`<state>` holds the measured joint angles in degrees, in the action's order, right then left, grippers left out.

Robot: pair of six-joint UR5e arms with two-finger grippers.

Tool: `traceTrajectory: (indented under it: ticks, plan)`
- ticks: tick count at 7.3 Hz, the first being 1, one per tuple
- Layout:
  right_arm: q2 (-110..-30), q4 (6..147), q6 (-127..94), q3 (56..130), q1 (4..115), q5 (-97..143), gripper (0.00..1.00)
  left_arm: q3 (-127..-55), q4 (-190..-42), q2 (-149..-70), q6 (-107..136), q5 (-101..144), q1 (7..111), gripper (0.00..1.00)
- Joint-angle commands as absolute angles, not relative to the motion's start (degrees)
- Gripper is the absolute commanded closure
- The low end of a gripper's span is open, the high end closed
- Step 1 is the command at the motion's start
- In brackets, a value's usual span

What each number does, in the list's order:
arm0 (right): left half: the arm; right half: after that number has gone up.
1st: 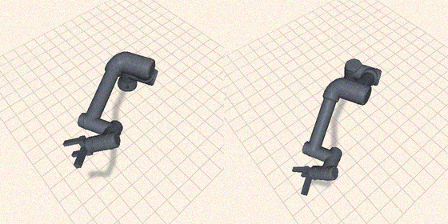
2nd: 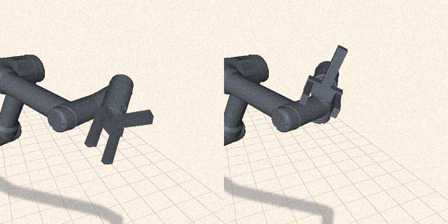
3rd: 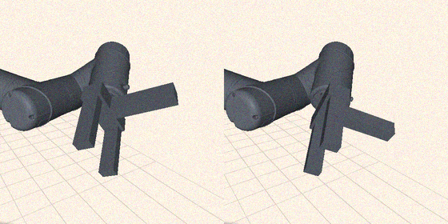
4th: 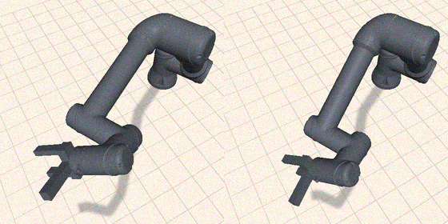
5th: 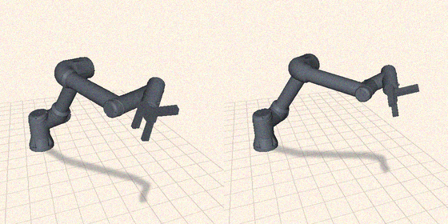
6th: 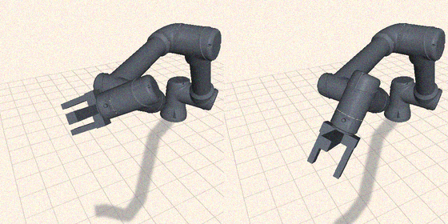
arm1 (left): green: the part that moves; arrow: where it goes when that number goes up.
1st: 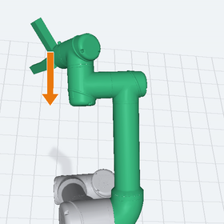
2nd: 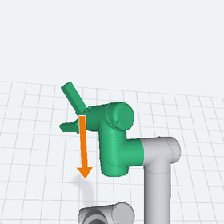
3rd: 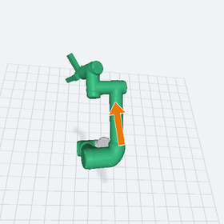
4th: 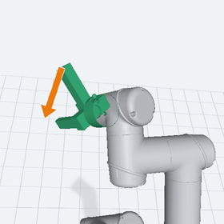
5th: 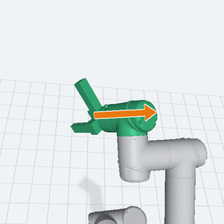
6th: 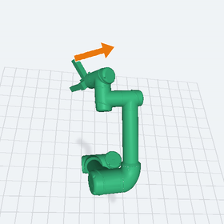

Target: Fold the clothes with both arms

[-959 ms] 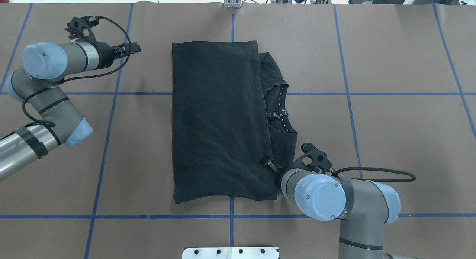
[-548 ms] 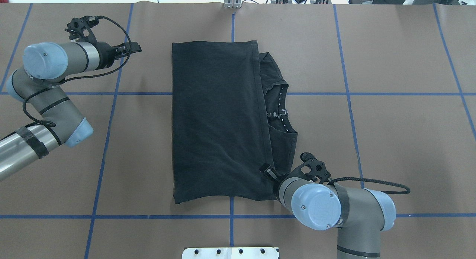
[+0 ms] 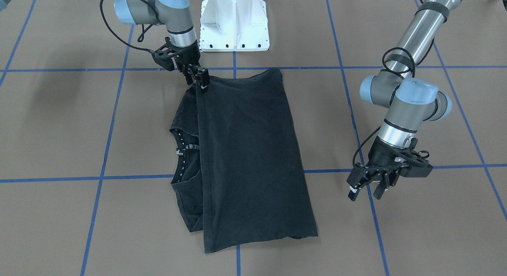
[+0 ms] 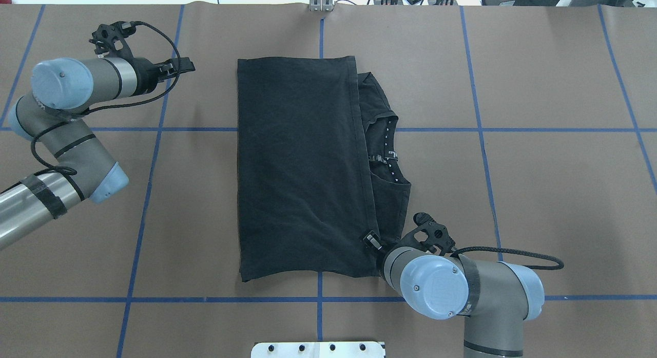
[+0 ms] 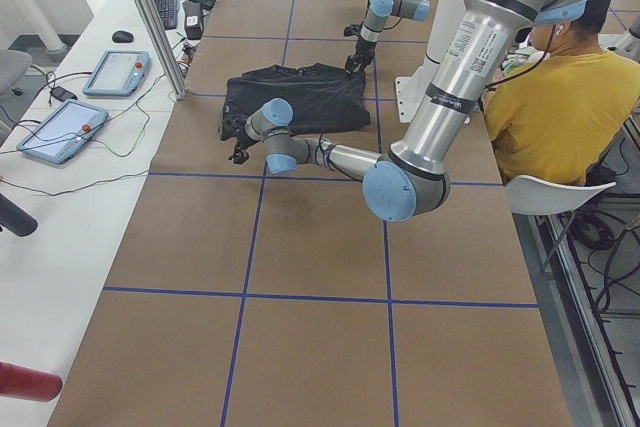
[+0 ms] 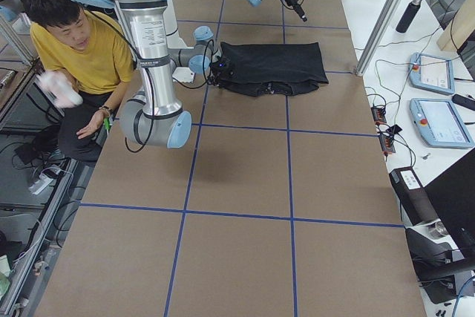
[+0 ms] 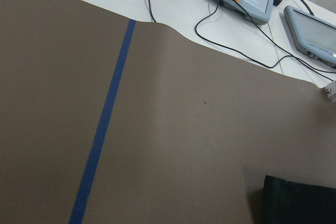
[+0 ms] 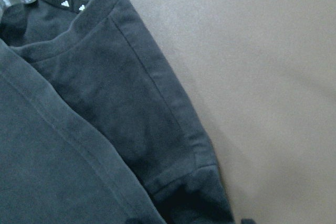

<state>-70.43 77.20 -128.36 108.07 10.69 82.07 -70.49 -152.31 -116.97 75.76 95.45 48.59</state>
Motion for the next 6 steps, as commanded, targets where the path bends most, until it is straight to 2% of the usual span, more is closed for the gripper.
traceTrajectory:
  ticks: [1,6]
  plan:
    - [-70.4,77.2,-128.3,108.3,10.7,82.2,1.0,-70.5,-152.3,-116.9,75.8,95.4,48.6,0.0]
    - [-70.6,78.6,-128.1,110.7,11.1,82.6,1.0,-71.0,-152.3,-117.0,75.8,95.5,48.6,0.0]
